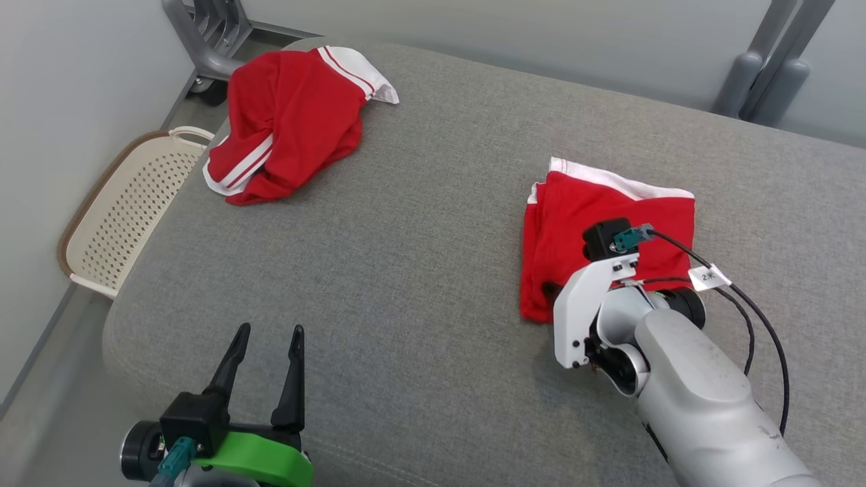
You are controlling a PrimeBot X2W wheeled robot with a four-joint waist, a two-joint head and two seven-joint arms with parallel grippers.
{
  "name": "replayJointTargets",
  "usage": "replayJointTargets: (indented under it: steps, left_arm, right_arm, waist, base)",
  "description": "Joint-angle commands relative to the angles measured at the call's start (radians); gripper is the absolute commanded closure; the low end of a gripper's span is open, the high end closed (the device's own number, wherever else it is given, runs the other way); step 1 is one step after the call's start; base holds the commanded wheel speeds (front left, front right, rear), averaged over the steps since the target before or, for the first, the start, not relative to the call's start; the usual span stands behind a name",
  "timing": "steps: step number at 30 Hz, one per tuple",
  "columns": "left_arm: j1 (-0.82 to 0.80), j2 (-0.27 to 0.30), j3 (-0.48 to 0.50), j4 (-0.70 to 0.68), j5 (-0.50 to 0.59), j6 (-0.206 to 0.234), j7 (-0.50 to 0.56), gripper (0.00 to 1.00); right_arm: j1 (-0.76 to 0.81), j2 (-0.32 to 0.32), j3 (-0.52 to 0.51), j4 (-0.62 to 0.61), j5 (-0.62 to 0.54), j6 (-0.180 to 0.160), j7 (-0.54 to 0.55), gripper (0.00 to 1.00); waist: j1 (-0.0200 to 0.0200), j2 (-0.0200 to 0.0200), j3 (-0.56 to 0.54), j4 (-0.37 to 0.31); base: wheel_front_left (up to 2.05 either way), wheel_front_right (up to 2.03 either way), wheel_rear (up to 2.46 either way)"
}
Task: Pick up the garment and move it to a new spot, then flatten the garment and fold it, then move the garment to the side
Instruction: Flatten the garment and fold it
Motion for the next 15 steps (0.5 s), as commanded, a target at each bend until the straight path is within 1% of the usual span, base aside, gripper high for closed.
replayJointTargets:
  steps: [1,9,15]
  left_arm:
    - [-0.012,-0.001,-0.001,0.003,0.005,-0.007,-0.001,0.0]
    - [0.0,-0.003,-0.002,0.013,0.006,-0.01,-0.001,0.0]
    - [0.011,-0.004,0.004,0.015,0.008,-0.005,-0.001,0.0]
  right_arm:
    - [-0.022,-0.002,0.019,0.01,0.023,0.0,-0.016,1.0]
    - [-0.083,-0.002,0.145,0.074,0.121,0.0,-0.052,1.0]
    - [-0.112,-0.002,0.251,0.065,0.224,0.0,-0.073,1.0]
  waist:
    - [0.0,0.0,-0.001,0.007]
    - [0.0,0.0,-0.013,0.03]
    - [0.0,0.0,-0.025,0.031]
  base:
    - [0.0,0.0,0.0]
    - [0.0,0.0,0.0]
    - [0.0,0.0,0.0]
